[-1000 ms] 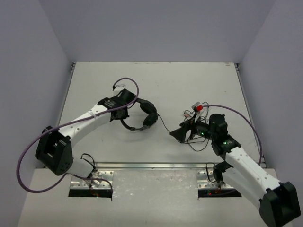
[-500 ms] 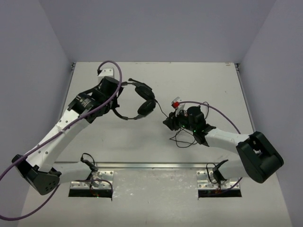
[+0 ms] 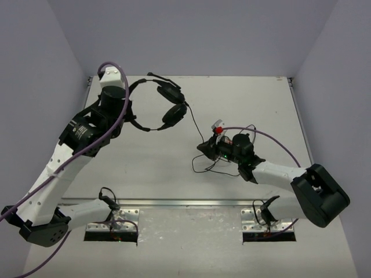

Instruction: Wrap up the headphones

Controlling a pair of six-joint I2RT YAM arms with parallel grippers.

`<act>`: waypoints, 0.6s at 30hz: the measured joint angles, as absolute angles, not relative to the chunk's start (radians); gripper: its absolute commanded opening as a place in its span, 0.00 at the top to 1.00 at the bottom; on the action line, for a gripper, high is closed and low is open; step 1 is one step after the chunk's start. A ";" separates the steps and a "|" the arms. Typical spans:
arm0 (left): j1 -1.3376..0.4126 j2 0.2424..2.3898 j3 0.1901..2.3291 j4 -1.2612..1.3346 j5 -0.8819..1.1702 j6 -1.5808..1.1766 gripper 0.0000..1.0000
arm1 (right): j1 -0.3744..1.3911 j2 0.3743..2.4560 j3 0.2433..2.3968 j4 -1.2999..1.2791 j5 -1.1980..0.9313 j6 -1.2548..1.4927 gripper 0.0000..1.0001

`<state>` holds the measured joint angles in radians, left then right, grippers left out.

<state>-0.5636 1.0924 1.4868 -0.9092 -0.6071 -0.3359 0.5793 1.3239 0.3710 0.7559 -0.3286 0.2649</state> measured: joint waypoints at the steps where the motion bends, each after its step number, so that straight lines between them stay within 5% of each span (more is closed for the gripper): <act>1: -0.564 1.092 1.498 -0.902 -0.613 -0.327 1.00 | 0.579 1.324 0.369 0.759 -0.332 0.265 0.95; 12: -0.564 1.062 1.374 -0.701 -0.758 -0.162 1.00 | 0.580 1.034 0.370 0.598 -0.209 0.214 0.99; 18: -0.593 1.126 1.250 -0.646 -0.598 -0.031 1.00 | 0.579 0.789 0.451 0.430 -0.078 0.066 0.99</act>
